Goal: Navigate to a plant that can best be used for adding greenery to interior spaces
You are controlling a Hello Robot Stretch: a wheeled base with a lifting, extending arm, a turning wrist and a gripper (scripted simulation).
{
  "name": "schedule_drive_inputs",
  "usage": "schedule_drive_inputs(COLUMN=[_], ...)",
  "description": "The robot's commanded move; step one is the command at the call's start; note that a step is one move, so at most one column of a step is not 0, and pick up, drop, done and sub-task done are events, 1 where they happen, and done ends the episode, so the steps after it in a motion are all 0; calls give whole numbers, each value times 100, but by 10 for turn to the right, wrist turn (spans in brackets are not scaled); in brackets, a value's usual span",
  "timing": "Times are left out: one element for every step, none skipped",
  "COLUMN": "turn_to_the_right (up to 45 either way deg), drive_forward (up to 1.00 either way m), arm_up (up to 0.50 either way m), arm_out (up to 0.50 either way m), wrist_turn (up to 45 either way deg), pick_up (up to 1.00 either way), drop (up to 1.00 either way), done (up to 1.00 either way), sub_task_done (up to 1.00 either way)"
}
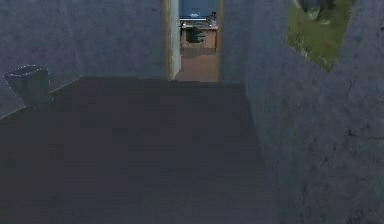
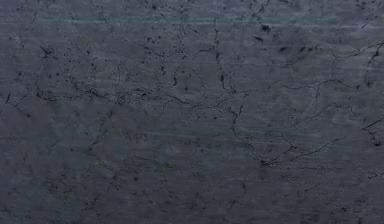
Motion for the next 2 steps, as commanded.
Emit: schedule_drive_inputs(turn_to_the_right=[0, 0], drive_forward=[100, 100], arm_up=[0, 0], arm_out=[0, 0], wrist_turn=[0, 0], pick_up=[0, 0], drop=[0, 0], done=[0, 0], sub_task_done=[0, 0])
